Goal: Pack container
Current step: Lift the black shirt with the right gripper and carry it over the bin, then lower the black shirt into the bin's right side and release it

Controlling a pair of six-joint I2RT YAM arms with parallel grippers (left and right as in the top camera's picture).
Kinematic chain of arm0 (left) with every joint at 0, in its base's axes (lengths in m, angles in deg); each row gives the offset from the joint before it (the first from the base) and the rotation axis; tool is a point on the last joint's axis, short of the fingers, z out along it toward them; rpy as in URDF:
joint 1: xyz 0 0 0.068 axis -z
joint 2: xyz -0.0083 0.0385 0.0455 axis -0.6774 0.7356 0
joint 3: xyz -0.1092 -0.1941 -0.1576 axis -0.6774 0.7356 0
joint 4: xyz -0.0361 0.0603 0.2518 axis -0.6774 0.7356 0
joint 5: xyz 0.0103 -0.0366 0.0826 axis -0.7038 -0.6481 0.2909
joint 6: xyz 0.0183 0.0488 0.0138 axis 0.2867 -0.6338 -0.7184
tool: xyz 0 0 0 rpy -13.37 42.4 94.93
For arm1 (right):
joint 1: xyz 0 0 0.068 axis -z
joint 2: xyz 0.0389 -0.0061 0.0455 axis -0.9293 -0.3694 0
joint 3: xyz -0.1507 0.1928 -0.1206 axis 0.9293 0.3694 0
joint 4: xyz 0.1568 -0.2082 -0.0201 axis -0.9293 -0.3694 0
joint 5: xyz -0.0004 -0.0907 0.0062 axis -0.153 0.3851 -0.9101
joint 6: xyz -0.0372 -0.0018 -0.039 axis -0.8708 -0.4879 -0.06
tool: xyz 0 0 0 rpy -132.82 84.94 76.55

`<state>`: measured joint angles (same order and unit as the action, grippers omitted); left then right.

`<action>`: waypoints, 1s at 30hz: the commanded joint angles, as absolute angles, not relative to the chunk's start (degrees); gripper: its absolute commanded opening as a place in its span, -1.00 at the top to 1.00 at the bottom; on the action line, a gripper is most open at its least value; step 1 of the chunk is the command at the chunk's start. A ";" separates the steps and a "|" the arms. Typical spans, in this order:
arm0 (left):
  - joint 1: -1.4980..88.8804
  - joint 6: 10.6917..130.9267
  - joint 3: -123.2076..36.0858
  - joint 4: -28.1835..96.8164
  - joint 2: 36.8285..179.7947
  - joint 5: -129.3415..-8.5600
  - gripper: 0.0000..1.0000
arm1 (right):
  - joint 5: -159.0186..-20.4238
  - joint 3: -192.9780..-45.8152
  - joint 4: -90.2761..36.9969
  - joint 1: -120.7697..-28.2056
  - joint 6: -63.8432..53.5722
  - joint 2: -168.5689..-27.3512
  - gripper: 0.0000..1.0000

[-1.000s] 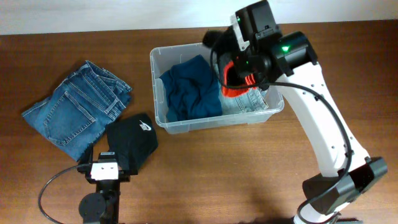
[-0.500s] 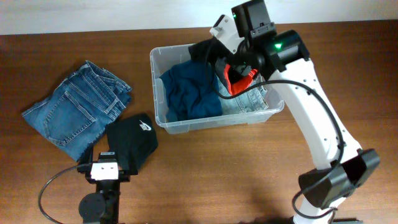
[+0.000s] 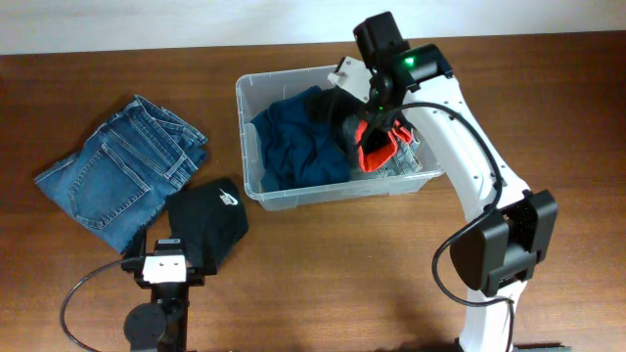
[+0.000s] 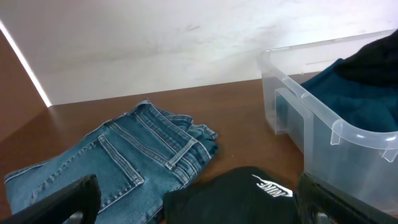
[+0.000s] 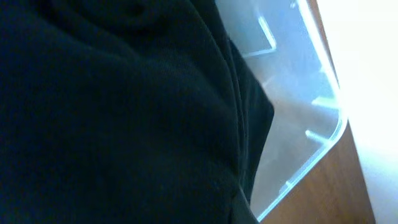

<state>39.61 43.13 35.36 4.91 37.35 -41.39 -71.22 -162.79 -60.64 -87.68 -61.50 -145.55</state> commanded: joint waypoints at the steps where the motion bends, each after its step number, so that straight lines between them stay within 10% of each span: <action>1: 39.37 42.21 35.76 4.86 37.07 -42.02 -0.99 | -70.56 -164.24 -63.48 -86.28 -62.09 -145.01 0.92; 18: 39.37 42.21 35.76 4.86 37.07 -42.02 -0.99 | -87.68 -164.24 -70.26 -86.24 -62.07 -145.01 0.92; 21: 39.37 42.21 35.76 4.86 37.07 -42.02 -0.99 | -87.04 -164.24 -72.00 -86.24 -62.07 -145.01 -0.11; 24: 39.37 42.21 35.76 4.86 37.07 -42.02 -0.99 | -87.07 -164.24 -73.27 -86.26 -62.07 -145.01 -0.59; 30: 39.37 42.19 35.76 4.86 37.07 -42.00 -0.99 | -87.42 -164.26 -74.21 -86.32 -62.05 -144.99 -0.74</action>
